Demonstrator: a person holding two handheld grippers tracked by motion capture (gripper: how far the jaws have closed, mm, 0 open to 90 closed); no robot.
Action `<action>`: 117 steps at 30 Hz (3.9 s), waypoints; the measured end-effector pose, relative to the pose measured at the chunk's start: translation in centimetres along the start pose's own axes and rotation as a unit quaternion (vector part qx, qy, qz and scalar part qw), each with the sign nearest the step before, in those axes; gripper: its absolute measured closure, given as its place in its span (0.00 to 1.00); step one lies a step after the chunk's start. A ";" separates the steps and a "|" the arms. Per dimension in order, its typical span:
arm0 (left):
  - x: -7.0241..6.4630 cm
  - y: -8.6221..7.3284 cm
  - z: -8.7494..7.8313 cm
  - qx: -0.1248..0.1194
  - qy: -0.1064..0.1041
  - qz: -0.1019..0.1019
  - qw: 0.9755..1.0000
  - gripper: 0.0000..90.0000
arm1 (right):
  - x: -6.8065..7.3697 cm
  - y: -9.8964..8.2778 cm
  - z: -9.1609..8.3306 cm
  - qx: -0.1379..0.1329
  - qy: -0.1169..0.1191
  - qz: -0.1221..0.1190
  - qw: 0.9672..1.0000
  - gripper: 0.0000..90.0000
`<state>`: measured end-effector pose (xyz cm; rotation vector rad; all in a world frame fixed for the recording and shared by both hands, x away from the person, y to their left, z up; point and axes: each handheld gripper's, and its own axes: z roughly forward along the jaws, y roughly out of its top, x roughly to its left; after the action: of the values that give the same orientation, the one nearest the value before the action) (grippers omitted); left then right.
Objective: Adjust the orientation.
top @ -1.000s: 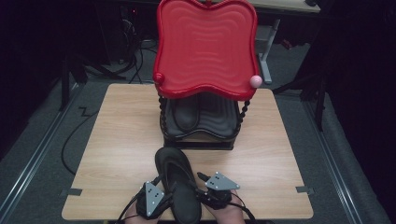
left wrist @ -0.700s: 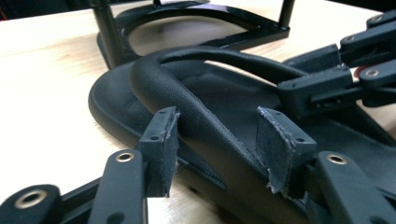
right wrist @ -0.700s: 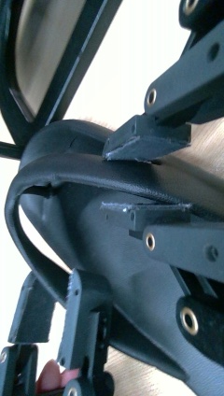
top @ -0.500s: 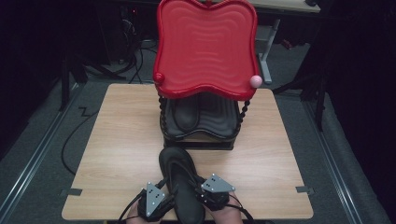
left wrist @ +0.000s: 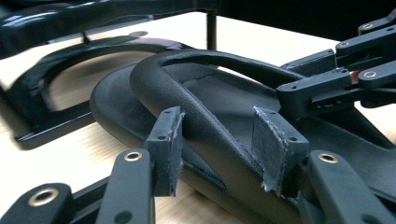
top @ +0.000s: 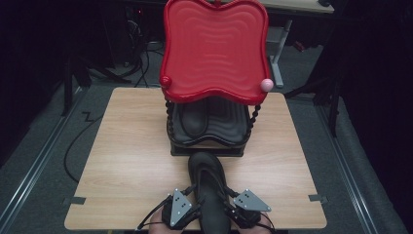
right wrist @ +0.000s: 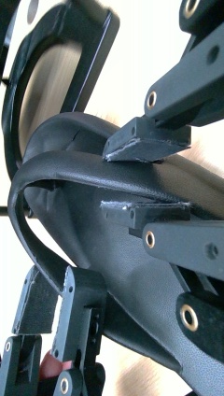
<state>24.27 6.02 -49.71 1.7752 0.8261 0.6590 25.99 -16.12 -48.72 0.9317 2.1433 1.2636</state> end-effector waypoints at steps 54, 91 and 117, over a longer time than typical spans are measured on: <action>-1.4 3.9 -1.2 -0.084 -0.028 0.028 0.996 0.64 | -0.4 1.7 -5.0 -0.086 -0.042 -0.004 0.995 0.77; 4.5 9.7 9.3 -0.103 0.052 0.011 0.993 0.72 | -8.3 8.0 2.2 -0.135 -0.120 0.018 0.983 0.68; 4.5 9.8 9.1 -0.097 0.055 0.011 0.994 0.72 | -0.3 -1.0 -2.5 -0.058 -0.076 -0.042 0.995 1.00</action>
<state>36.16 2.02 -43.19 1.5860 0.7901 0.8302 24.19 -18.11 -48.50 0.8520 1.9501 1.2209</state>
